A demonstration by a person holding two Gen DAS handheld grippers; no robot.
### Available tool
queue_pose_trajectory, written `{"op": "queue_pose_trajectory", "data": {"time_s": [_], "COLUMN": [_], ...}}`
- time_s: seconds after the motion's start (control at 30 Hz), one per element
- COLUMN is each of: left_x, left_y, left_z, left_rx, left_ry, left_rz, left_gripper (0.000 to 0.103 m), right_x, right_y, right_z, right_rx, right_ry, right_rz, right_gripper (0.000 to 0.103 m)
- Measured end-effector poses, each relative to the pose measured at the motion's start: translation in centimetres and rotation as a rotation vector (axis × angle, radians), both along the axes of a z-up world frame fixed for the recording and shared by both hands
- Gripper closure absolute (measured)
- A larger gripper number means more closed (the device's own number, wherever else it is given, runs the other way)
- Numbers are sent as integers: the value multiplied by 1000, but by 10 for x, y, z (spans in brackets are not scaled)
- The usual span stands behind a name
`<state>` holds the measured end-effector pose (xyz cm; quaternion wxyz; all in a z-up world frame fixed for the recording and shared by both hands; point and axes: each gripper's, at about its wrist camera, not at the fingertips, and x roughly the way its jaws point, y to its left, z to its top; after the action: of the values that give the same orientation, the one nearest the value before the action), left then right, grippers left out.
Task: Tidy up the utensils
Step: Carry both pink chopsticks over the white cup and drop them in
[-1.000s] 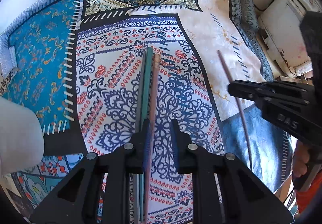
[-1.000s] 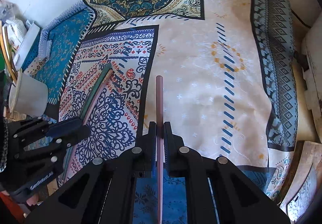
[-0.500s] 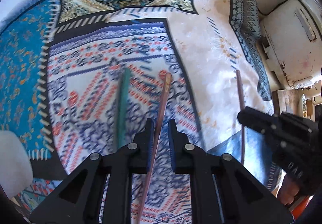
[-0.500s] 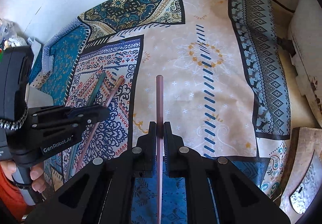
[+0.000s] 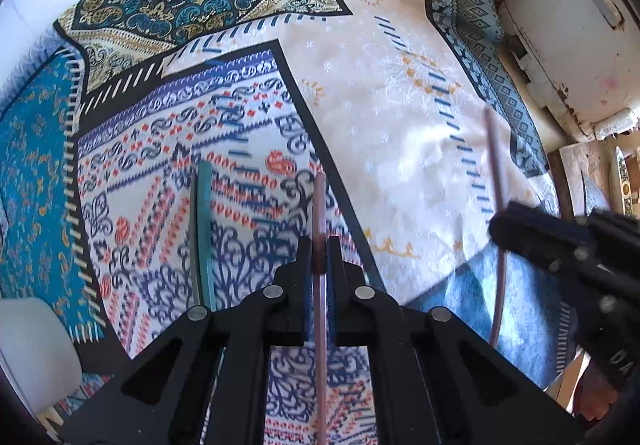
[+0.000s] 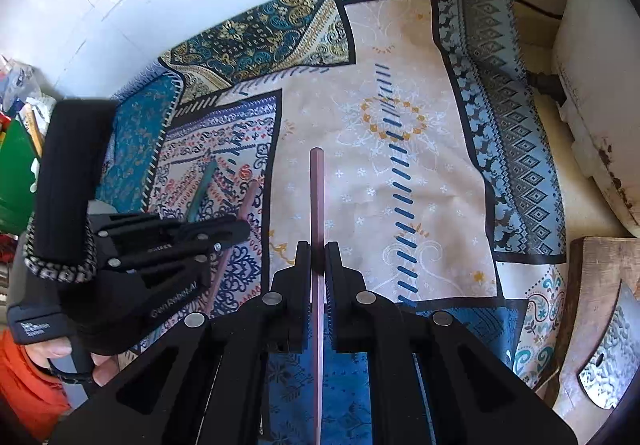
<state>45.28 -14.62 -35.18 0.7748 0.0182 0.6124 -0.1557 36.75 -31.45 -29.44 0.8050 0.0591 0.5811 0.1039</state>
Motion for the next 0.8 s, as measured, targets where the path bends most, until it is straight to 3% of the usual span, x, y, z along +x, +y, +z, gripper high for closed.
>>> {"op": "queue_pose_trajectory", "data": {"time_s": [0.2, 0.43, 0.8], "left_x": [-29, -78, -124], "left_y": [21, 56, 100], "left_z": [24, 77, 153], "left_rx": [-3, -29, -57], "left_ry": [-68, -206, -421], "left_rz": [35, 63, 171], "left_gripper": [99, 99, 99], "right_x": [-14, -34, -54], "right_y": [7, 26, 82], "right_z": [30, 69, 121], "right_rx": [-5, -6, 7], "right_ry": [-67, -152, -280], "right_rz": [3, 24, 114], "right_gripper": [97, 97, 97]}}
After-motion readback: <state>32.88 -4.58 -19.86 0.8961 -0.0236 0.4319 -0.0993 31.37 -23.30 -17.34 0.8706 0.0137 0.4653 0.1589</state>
